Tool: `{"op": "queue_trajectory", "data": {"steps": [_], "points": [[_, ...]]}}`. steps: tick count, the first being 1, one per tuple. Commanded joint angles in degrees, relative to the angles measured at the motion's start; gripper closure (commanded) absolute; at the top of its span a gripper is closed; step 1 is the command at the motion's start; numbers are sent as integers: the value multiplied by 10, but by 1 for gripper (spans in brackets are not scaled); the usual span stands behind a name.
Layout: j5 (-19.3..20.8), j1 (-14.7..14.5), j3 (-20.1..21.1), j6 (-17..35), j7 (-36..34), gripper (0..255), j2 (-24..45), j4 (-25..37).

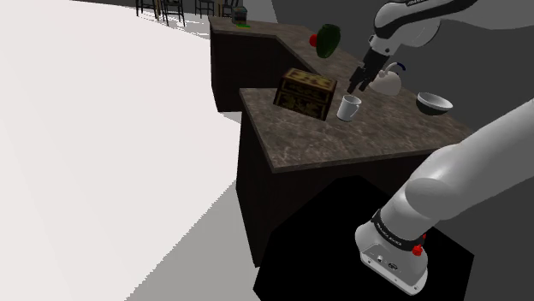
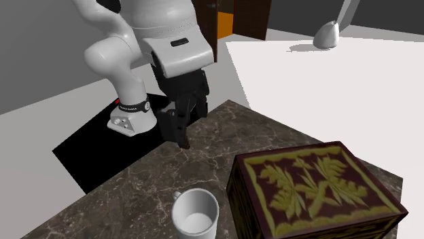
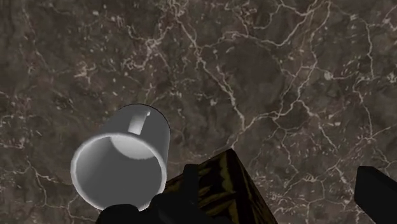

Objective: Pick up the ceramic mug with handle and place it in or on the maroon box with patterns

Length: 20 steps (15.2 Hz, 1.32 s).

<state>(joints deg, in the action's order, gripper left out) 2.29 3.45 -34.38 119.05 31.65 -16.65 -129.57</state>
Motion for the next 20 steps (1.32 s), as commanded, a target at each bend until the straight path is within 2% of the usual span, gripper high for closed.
{"op": "queue_trajectory", "data": {"steps": [1,4,7,9,12,13,20], "points": [[-23,-5,-27,13,40,0,45,25],[-72,-7,-62,26,105,0,118,67],[-135,4,-84,29,175,0,199,116],[-179,22,-89,25,220,0,255,153],[-237,64,-80,12,275,0,335,215],[-246,74,-76,9,284,0,349,228],[-274,82,-61,49,301,0,378,209]]}}
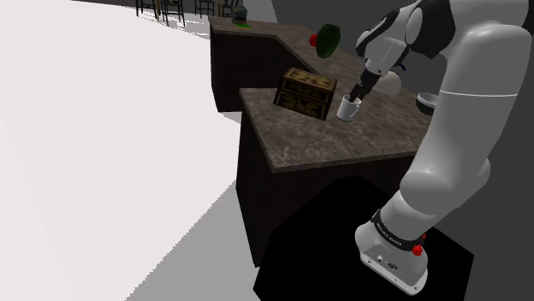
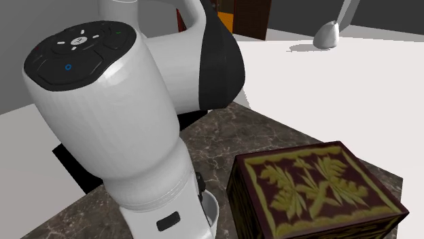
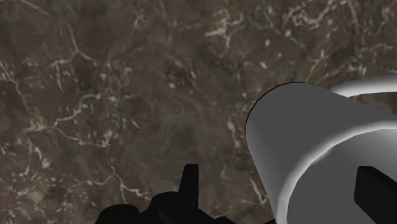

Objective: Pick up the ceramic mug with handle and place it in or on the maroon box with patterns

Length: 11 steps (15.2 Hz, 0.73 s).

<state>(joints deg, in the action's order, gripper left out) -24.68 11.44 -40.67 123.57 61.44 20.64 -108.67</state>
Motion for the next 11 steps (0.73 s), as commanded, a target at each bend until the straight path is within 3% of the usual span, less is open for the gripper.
{"op": "queue_trajectory", "data": {"steps": [1,8,9,11], "points": [[-7,3,4,7,5,0,8,-1],[-7,3,4,7,5,0,8,-1],[-7,3,4,7,5,255,8,-1],[-7,3,4,7,5,255,8,-1]]}}
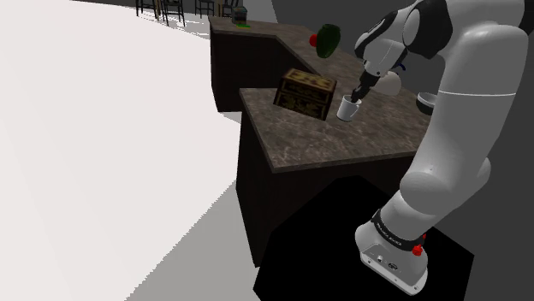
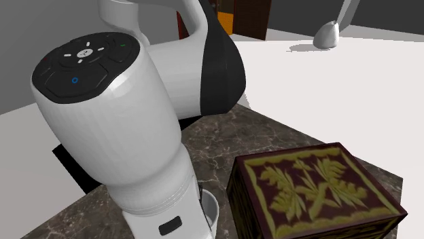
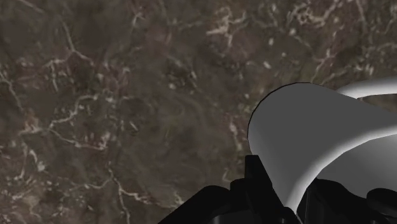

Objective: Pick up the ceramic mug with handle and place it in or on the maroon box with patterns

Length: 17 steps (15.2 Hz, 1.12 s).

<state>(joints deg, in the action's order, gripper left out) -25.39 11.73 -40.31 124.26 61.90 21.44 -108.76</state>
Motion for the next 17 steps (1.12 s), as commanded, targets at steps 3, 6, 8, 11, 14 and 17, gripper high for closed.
{"op": "queue_trajectory", "data": {"steps": [3,6,8,11,14,17], "points": [[0,0,0,0,0,255,0,0],[0,0,0,0,0,255,0,0],[4,-2,-2,-5,-3,255,-4,2],[17,-6,-8,-22,-13,255,-17,11],[28,-10,-13,-40,-22,255,-28,21],[39,-13,-18,-58,-31,255,-39,32]]}}
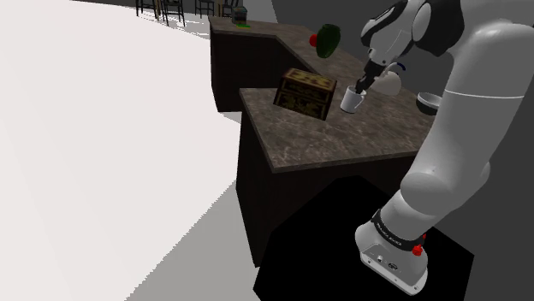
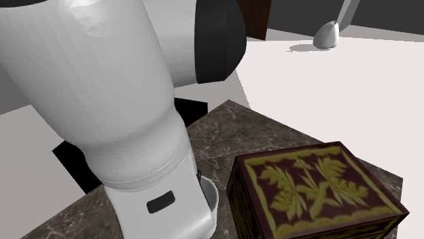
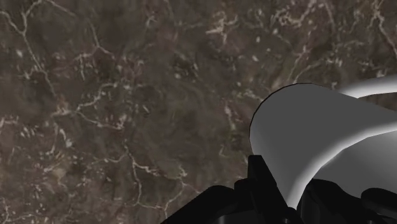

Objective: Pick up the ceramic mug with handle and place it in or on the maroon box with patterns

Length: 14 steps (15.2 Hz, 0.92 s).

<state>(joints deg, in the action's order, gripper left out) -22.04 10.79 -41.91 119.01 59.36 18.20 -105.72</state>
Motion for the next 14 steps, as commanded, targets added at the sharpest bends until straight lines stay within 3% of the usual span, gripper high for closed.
{"op": "queue_trajectory", "data": {"steps": [1,14], "points": [[9,-4,-3,-12,-8,255,-10,5],[43,-10,-16,-96,-38,255,-42,69]]}}
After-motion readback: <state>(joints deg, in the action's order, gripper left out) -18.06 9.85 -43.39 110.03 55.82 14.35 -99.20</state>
